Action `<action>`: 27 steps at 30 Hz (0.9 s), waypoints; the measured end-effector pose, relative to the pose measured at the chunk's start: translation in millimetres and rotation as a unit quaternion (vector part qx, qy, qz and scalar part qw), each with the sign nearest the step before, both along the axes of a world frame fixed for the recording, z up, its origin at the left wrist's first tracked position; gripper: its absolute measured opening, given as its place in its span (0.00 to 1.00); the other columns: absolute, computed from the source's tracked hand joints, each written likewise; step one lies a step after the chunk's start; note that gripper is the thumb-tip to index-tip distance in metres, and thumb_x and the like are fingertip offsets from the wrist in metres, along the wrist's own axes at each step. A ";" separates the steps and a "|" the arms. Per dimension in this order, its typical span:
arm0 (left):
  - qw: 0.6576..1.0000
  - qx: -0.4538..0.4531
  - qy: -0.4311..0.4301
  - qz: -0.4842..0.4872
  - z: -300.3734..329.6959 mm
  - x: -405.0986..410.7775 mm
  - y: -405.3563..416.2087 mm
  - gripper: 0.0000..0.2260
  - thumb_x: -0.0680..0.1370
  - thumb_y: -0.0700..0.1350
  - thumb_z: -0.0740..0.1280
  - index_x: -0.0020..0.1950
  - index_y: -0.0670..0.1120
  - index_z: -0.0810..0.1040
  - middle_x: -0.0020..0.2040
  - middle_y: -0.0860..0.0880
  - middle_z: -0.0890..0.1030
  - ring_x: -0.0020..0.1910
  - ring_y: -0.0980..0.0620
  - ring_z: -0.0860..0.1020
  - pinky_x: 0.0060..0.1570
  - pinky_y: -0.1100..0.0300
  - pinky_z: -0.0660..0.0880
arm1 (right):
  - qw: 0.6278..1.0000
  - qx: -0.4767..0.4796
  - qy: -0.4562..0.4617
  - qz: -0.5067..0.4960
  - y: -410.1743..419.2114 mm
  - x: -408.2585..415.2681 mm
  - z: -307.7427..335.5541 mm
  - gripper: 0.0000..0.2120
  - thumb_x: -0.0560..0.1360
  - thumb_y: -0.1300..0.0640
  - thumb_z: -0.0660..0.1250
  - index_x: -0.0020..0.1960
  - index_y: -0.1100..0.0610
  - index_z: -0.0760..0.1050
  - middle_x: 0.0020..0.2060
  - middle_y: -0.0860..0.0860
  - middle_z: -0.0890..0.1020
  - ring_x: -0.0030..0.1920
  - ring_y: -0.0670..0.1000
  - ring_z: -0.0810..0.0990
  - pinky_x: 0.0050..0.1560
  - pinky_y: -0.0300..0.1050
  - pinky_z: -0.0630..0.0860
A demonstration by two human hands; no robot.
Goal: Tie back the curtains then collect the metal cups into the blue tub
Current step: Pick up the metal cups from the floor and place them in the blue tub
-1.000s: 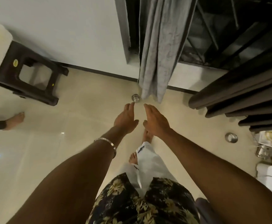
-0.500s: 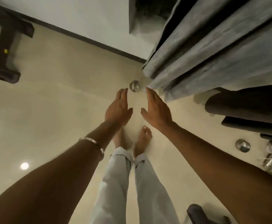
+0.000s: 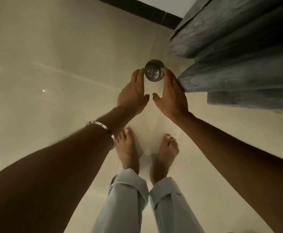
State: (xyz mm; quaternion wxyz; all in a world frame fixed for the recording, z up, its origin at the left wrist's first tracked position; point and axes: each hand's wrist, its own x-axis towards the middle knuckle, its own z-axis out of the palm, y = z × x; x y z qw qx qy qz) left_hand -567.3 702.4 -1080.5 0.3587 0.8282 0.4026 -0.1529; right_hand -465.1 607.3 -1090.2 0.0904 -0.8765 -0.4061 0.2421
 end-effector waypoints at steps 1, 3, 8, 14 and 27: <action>1.000 -0.002 -0.002 0.001 -12.3 2.1 1.5 0.40 0.75 0.45 0.72 0.80 0.44 0.50 0.79 0.46 0.54 0.57 0.42 0.79 0.46 0.54 0.79 | 1.000 0.001 0.001 -0.003 1.2 2.8 -13.0 0.45 0.70 0.48 0.76 0.78 0.60 0.56 0.75 0.58 0.66 0.73 0.58 0.68 0.68 0.50 0.72; 1.000 -0.001 -0.006 0.004 -33.9 7.1 5.6 0.43 0.74 0.45 0.73 0.80 0.44 0.49 0.80 0.45 0.53 0.60 0.42 0.78 0.49 0.54 0.79 | 1.000 0.005 0.003 -0.005 4.1 7.7 -33.3 0.47 0.69 0.48 0.77 0.78 0.61 0.55 0.75 0.59 0.65 0.73 0.59 0.67 0.69 0.52 0.71; 1.000 -0.005 -0.006 0.021 -64.3 22.2 20.9 0.46 0.73 0.47 0.75 0.80 0.45 0.48 0.80 0.44 0.57 0.66 0.43 0.75 0.58 0.54 0.76 | 0.998 0.019 0.050 -0.028 17.0 18.6 -64.3 0.49 0.69 0.52 0.78 0.79 0.61 0.52 0.77 0.59 0.61 0.75 0.60 0.63 0.71 0.51 0.68; 0.997 -0.001 -0.060 0.040 -73.9 36.6 33.7 0.26 0.73 0.48 0.74 0.69 0.49 0.69 0.62 0.48 0.80 0.59 0.47 0.79 0.53 0.55 0.76 | 0.991 0.123 0.044 -0.042 25.7 25.5 -73.9 0.38 0.67 0.56 0.79 0.71 0.66 0.67 0.64 0.62 0.78 0.65 0.60 0.77 0.64 0.42 0.71; 0.998 0.002 -0.054 0.017 18.4 12.7 25.7 0.24 0.73 0.49 0.74 0.66 0.48 0.70 0.58 0.48 0.82 0.54 0.47 0.80 0.48 0.56 0.76 | 0.992 0.121 0.025 -0.034 9.4 3.0 16.4 0.36 0.67 0.55 0.79 0.69 0.67 0.70 0.60 0.62 0.81 0.59 0.60 0.81 0.59 0.44 0.75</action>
